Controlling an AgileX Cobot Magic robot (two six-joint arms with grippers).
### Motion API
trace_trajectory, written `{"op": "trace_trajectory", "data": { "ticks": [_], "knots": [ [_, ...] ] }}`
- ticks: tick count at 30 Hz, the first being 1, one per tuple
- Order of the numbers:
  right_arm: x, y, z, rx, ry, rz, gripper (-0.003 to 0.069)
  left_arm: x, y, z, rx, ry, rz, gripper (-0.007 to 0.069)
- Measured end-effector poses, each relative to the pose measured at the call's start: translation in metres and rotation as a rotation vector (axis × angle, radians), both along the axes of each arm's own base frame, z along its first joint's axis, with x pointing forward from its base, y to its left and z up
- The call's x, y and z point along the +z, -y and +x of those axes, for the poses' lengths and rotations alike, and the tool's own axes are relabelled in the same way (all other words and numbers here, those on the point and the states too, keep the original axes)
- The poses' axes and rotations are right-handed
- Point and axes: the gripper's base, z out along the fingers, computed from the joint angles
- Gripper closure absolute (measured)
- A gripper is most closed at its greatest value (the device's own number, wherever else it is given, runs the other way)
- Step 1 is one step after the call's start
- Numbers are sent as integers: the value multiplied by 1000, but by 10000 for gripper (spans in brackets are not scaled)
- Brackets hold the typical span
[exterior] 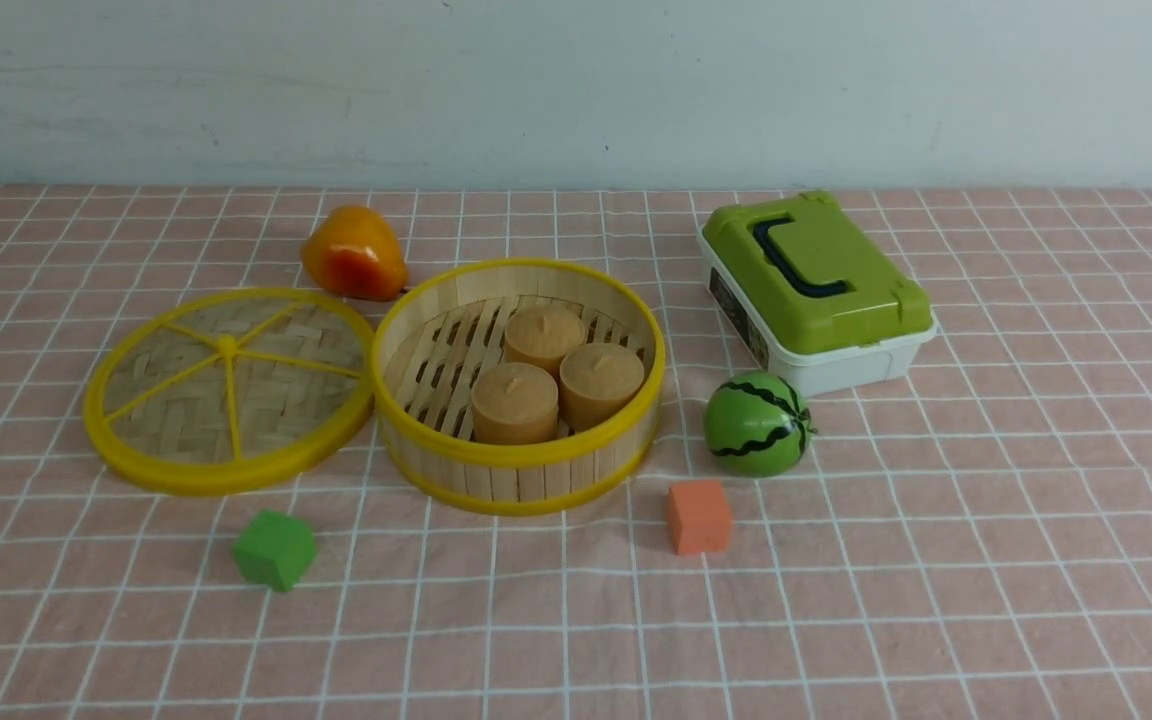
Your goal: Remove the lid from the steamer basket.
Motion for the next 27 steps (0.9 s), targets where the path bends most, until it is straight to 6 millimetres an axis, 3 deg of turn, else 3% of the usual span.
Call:
{"op": "trace_trajectory", "data": {
  "ticks": [27],
  "knots": [
    [0, 0, 0, 0, 0, 0, 417, 0, 0, 0, 0, 0, 0, 620]
  ]
}}
